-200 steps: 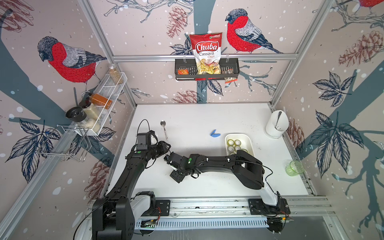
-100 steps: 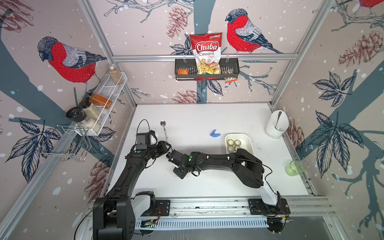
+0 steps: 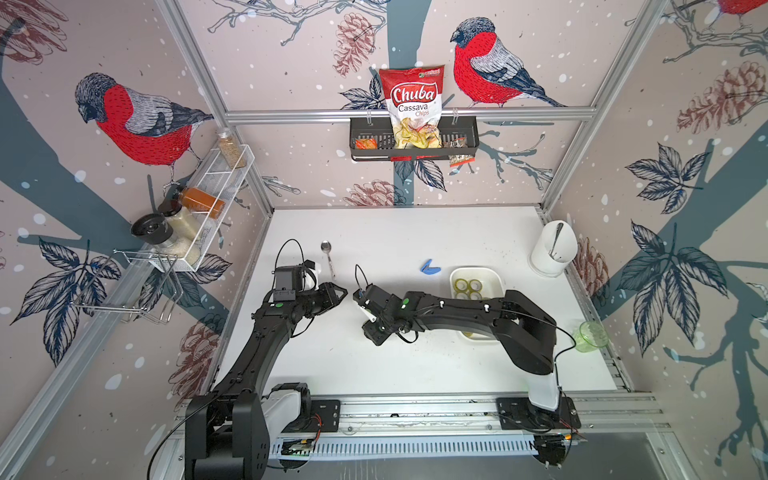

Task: Put the transparent tape into the storage box
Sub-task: Pick up the tape from the center of the board, then place the tape in the storage box.

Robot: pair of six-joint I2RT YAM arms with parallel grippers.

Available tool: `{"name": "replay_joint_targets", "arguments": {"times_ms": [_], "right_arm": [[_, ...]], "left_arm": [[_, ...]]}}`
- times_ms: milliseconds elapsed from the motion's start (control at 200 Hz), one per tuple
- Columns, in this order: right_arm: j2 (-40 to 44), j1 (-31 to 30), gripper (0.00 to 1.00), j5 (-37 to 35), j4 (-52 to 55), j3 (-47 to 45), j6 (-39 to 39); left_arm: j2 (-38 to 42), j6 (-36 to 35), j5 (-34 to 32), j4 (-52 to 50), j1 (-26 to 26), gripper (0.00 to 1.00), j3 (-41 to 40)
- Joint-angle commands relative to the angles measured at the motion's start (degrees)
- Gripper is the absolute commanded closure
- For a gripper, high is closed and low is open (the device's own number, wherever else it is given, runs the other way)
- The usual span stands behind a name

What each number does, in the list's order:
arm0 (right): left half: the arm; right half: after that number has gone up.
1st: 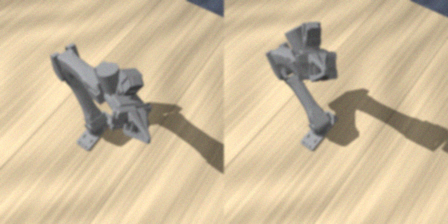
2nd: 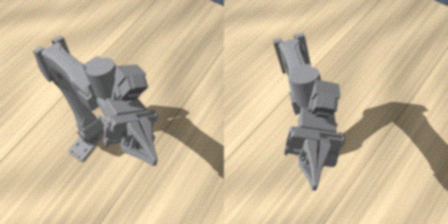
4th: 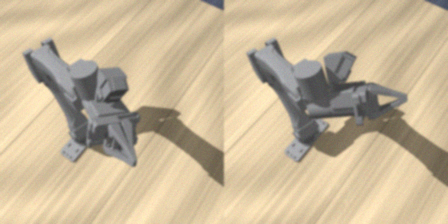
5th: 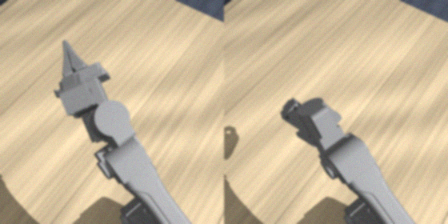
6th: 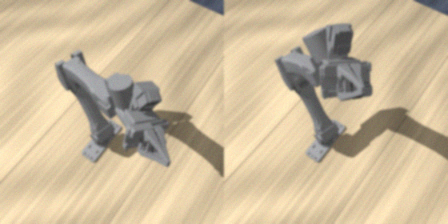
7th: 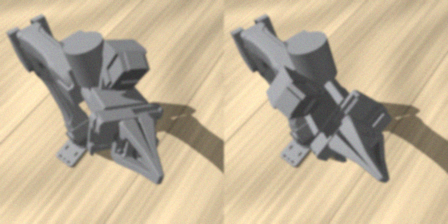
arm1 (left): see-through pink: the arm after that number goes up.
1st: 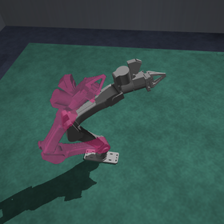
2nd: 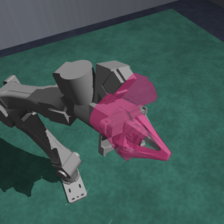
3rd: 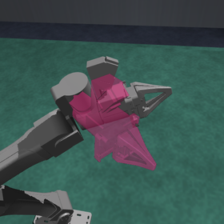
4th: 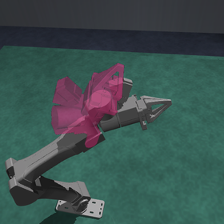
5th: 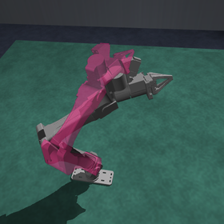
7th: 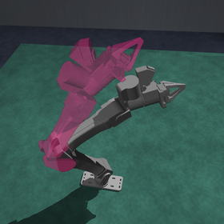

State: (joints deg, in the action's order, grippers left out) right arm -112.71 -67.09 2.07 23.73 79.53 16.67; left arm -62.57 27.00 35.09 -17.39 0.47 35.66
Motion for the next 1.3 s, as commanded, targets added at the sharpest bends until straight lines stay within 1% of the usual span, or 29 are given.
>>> {"name": "replay_joint_targets", "arguments": {"times_ms": [0,90,270,465,715,920,1106,1296], "right_arm": [[2.7,1.97,0.52,2.75,-1.67,-2.63,3.17],[5.17,3.97,0.51,3.38,-1.96,-5.41,4.2],[10.94,9.09,0.51,5.94,-2.6,-10.88,7.95],[17.63,13.71,0.51,6.42,-1.77,-15.14,10.28],[26.23,20.37,0.51,6.63,-0.34,-20.82,12.5],[33.07,27.69,0.52,6.42,1.92,-26.02,13.89],[39.07,34.96,0.52,5.61,3.64,-30.58,14.92],[43.5,42.1,0.52,4.35,6.56,-33.54,15.15]], "left_arm": [[0.2,-0.12,-0.31,1.66,-1.88,0.56,0.03],[-0.21,0.33,-1.47,2.32,-4.05,0.56,0.14],[-1.48,2.5,-1.82,5.22,-7.71,0.56,-0.4],[-3.25,3.4,-2.58,7.69,-11.5,0.55,0.64],[-5.83,3.82,-3.28,10.17,-17.6,0.56,3.18],[-8.14,3.86,-5.8,11.38,-22.45,0.56,5.67],[-12.46,4.27,-7.66,12.84,-26.62,0.55,8.02],[-17.32,4.18,-8.5,14.12,-30.66,0.55,11.34]]}}
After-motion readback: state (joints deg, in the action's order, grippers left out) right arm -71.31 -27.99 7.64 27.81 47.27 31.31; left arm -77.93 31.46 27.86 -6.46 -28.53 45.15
